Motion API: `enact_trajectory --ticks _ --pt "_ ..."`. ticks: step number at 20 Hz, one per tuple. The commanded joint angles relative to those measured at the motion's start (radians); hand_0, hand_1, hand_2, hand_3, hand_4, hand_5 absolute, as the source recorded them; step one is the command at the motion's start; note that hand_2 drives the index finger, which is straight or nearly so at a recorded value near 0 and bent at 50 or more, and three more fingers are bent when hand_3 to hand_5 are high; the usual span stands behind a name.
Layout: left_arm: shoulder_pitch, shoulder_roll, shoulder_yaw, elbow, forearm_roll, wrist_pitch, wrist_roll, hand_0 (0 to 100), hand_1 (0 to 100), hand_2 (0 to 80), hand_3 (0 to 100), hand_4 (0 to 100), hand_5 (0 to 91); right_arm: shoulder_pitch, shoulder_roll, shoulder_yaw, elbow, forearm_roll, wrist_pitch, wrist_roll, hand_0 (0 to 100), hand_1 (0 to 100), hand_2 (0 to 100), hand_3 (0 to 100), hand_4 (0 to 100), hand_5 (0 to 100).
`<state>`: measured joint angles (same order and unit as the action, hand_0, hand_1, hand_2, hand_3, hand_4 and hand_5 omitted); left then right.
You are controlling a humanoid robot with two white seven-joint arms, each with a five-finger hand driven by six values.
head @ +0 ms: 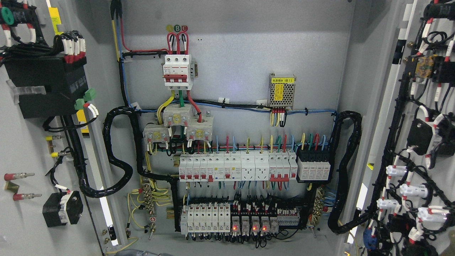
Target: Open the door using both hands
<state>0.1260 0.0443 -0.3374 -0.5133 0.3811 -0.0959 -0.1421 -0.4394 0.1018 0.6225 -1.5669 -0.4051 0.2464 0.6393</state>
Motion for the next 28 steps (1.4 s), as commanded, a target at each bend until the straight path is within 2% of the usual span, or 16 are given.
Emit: enact_trajectory --ticks 1,4,5,9,14,15,18,22,28 --pt "0.008 0.002 0.003 0.051 0.001 -0.005 -0.001 12 56 0.0 0 0 0.0 0.008 0.041 0.144 -0.027 -0.001 0.005 -0.010 0 50 4 0 0 0" --pt "-0.022 -0.029 0.003 0.218 0.001 -0.004 -0.001 12 56 0.0 0 0 0.0 0.007 0.044 0.146 -0.025 -0.004 0.030 -0.079 0 50 4 0 0 0" --pt "-0.029 -0.043 0.003 0.270 0.001 -0.004 -0.001 12 56 0.0 0 0 0.0 0.007 0.044 0.146 -0.025 -0.004 0.030 -0.090 0 50 4 0 0 0" --pt "-0.032 -0.069 0.001 0.380 -0.001 -0.002 0.004 12 56 0.0 0 0 0.0 0.004 0.044 0.163 -0.027 -0.004 0.030 -0.093 0 50 4 0 0 0" --pt "-0.039 -0.067 0.001 0.392 -0.001 -0.002 0.010 12 56 0.0 0 0 0.0 -0.016 0.047 0.183 -0.038 -0.004 0.031 -0.098 0 50 4 0 0 0" --pt "-0.040 -0.069 0.001 0.394 -0.001 -0.001 0.010 12 56 0.0 0 0 0.0 -0.021 0.047 0.192 -0.038 -0.004 0.031 -0.107 0 50 4 0 0 0" --pt "-0.042 -0.066 0.001 0.394 -0.001 -0.002 0.012 12 56 0.0 0 0 0.0 -0.033 0.047 0.233 -0.036 -0.015 0.031 -0.174 0 50 4 0 0 0" --pt "-0.042 -0.069 0.001 0.394 -0.001 -0.001 0.012 12 56 0.0 0 0 0.0 -0.056 0.048 0.243 -0.033 -0.127 0.031 -0.217 0 50 4 0 0 0" --pt "-0.052 -0.064 0.000 0.394 -0.001 -0.001 0.012 12 56 0.0 0 0 0.0 -0.073 0.050 0.272 -0.030 -0.129 0.025 -0.225 0 50 4 0 0 0"
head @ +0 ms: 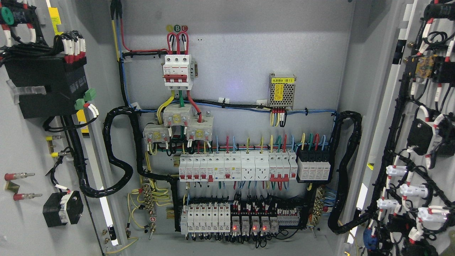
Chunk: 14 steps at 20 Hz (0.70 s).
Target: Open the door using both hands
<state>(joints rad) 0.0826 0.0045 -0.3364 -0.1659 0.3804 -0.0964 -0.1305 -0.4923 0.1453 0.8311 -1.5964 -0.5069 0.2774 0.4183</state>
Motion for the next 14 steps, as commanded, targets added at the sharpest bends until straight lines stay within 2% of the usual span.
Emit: enact_trajectory --ticks 1,14 --pt "-0.009 -0.023 -0.001 0.046 -0.001 -0.002 0.000 12 56 0.0 0 0 0.0 -0.020 0.007 0.063 0.000 -0.027 -0.006 -0.004 0 50 4 0 0 0" --pt "-0.007 -0.023 0.002 0.045 0.000 -0.006 -0.011 12 56 0.0 0 0 0.0 -0.083 0.010 0.071 0.018 -0.028 -0.004 -0.006 0 50 4 0 0 0"
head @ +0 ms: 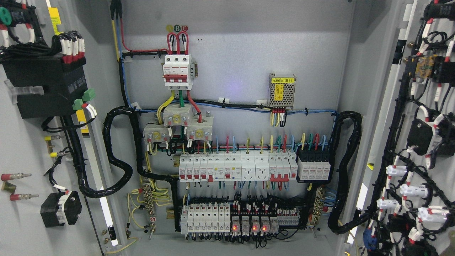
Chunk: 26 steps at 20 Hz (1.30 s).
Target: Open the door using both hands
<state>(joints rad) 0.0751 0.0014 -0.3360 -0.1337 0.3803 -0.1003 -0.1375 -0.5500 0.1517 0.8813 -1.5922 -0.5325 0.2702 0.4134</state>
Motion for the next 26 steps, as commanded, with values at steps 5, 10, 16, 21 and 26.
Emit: enact_trajectory --ticks 5,10,16,21,26 --pt "0.000 -0.024 0.002 0.009 0.002 -0.004 -0.004 12 56 0.0 0 0 0.0 -0.024 0.003 0.010 0.015 0.000 0.003 -0.001 0 50 4 0 0 0" --pt "0.000 -0.020 0.002 0.009 0.002 -0.009 -0.004 12 56 0.0 0 0 0.0 0.005 -0.014 -0.109 0.026 0.006 0.004 -0.001 0 50 4 0 0 0" --pt "-0.006 -0.018 0.000 -0.003 0.002 -0.009 -0.004 12 56 0.0 0 0 0.0 0.110 -0.119 -0.298 0.015 0.009 -0.009 -0.004 0 50 4 0 0 0" --pt "-0.003 -0.006 0.002 -0.181 0.002 -0.010 -0.004 12 56 0.0 0 0 0.0 0.254 -0.211 -0.450 -0.102 0.026 -0.065 -0.088 0 50 4 0 0 0" --pt "0.098 0.057 0.005 -0.685 0.005 -0.010 -0.005 12 56 0.0 0 0 0.0 0.412 -0.264 -0.498 -0.256 0.083 -0.161 -0.111 0 50 4 0 0 0"
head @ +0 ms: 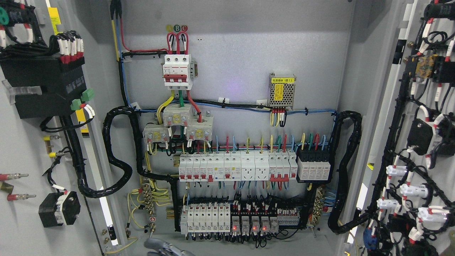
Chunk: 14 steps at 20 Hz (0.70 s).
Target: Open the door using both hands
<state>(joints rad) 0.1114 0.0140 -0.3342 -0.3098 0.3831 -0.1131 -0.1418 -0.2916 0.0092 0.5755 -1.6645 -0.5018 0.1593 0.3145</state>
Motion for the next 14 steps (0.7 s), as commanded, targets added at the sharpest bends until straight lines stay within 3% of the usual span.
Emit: enact_trajectory --ticks 1,4,8,11,14 --pt "0.068 0.046 0.010 -0.590 0.002 0.003 -0.001 12 56 0.0 0 0 0.0 0.178 -0.126 -0.210 -0.195 0.087 -0.076 -0.012 0 50 4 0 0 0" --pt "0.123 0.044 0.064 -0.841 0.002 0.004 -0.010 12 56 0.0 0 0 0.0 0.268 -0.126 -0.264 -0.219 0.150 -0.176 -0.012 0 50 4 0 0 0" --pt "0.197 0.046 0.139 -1.139 0.002 0.003 -0.087 12 56 0.0 0 0 0.0 0.379 -0.127 -0.348 -0.314 0.154 -0.216 -0.012 0 50 4 0 0 0" --pt "0.209 0.050 0.176 -1.248 0.000 0.003 -0.105 12 56 0.0 0 0 0.0 0.459 -0.127 -0.443 -0.363 0.152 -0.260 -0.014 0 50 4 0 0 0" --pt "0.209 0.089 0.192 -1.344 -0.001 0.001 -0.125 12 56 0.0 0 0 0.0 0.517 -0.126 -0.502 -0.394 0.152 -0.320 -0.014 0 50 4 0 0 0"
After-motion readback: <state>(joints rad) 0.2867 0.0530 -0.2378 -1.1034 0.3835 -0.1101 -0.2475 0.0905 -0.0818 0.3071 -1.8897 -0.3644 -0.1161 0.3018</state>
